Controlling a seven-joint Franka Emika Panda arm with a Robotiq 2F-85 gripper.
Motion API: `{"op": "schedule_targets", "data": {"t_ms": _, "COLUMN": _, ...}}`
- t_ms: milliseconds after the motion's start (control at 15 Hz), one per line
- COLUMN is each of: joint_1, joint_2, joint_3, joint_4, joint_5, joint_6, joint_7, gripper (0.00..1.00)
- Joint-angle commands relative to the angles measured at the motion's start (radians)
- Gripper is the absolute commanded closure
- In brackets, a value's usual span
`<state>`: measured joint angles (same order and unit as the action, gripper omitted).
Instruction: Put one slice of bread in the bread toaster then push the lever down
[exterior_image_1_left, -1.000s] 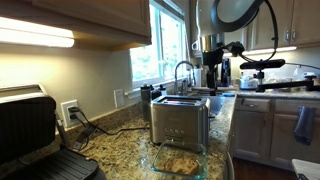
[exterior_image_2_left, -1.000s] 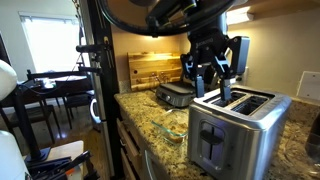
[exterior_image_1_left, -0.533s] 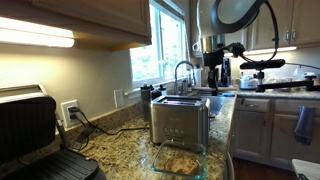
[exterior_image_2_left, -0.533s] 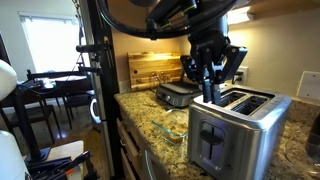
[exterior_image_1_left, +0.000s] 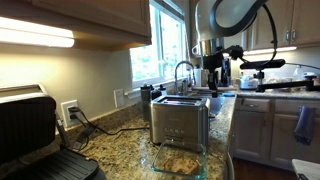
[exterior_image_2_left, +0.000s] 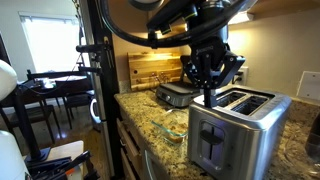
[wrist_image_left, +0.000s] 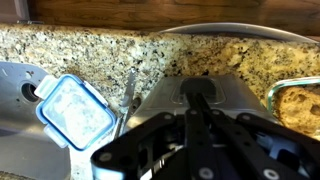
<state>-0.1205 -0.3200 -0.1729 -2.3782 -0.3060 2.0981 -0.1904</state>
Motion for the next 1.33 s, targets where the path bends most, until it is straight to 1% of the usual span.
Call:
{"op": "schedule_targets", "data": {"t_ms": 0, "joint_1": -0.010, "joint_2": 0.001, "joint_3": -0.003, "joint_4": -0.006, "joint_5": 0.020, "joint_6": 0.005, "joint_7": -0.017, "gripper": 0.96}}
{"op": "schedule_targets", "data": {"t_ms": 1267, "joint_1": -0.008, "joint_2": 0.027, "joint_3": 0.001, "joint_4": -0.003, "joint_5": 0.035, "joint_6": 0.002, "joint_7": -0.010, "gripper": 0.96}}
